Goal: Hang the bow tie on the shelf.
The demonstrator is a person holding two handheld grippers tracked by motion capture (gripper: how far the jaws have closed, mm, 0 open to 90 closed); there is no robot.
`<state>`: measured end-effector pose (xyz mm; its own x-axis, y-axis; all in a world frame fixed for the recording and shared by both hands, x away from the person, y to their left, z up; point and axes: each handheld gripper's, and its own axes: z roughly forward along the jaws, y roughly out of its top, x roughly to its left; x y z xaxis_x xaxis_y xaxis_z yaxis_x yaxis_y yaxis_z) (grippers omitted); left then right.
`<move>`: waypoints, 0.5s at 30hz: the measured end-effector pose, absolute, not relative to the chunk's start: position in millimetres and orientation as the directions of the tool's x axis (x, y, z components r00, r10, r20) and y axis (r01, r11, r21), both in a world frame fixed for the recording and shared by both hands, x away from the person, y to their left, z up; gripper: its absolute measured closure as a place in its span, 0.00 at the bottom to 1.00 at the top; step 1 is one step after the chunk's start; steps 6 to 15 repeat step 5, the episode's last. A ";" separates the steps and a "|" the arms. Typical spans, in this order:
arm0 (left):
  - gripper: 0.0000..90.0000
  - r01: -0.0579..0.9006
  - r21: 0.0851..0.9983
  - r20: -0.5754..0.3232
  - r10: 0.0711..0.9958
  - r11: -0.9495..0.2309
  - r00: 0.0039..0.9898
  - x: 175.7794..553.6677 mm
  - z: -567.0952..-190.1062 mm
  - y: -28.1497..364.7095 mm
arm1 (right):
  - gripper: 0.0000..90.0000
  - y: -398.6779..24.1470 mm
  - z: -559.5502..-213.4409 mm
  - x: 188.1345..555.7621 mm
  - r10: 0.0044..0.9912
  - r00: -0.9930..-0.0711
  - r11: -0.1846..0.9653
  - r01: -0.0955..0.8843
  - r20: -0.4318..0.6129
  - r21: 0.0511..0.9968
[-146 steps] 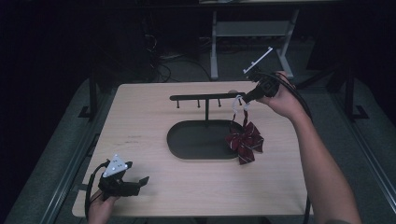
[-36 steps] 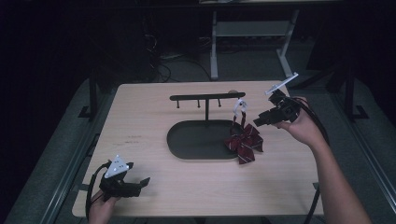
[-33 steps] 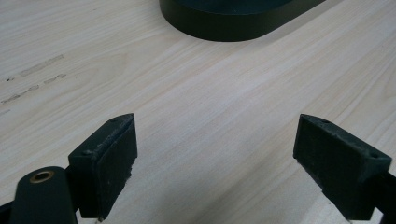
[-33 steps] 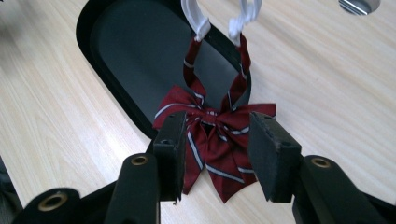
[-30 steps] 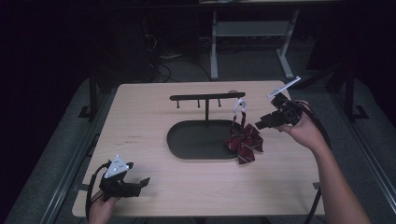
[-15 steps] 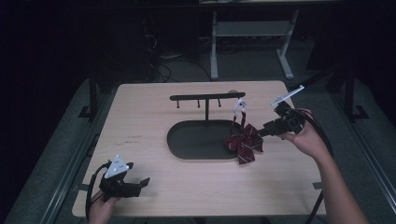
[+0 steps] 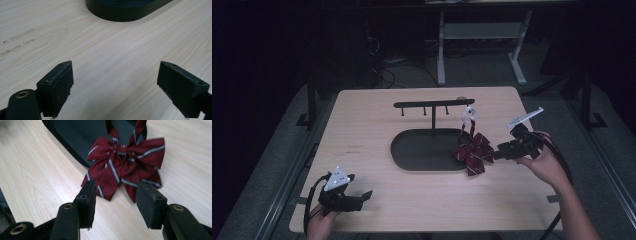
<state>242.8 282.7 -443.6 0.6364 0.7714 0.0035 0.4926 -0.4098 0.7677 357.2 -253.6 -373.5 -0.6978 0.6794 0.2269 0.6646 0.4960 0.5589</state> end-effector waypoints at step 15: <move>0.15 0.491 0.765 0.007 0.769 -0.416 0.639 242.7 -443.1 283.0 | 0.54 -259.1 -387.8 340.9 0.690 -0.687 0.480 0.670 0.228 0.566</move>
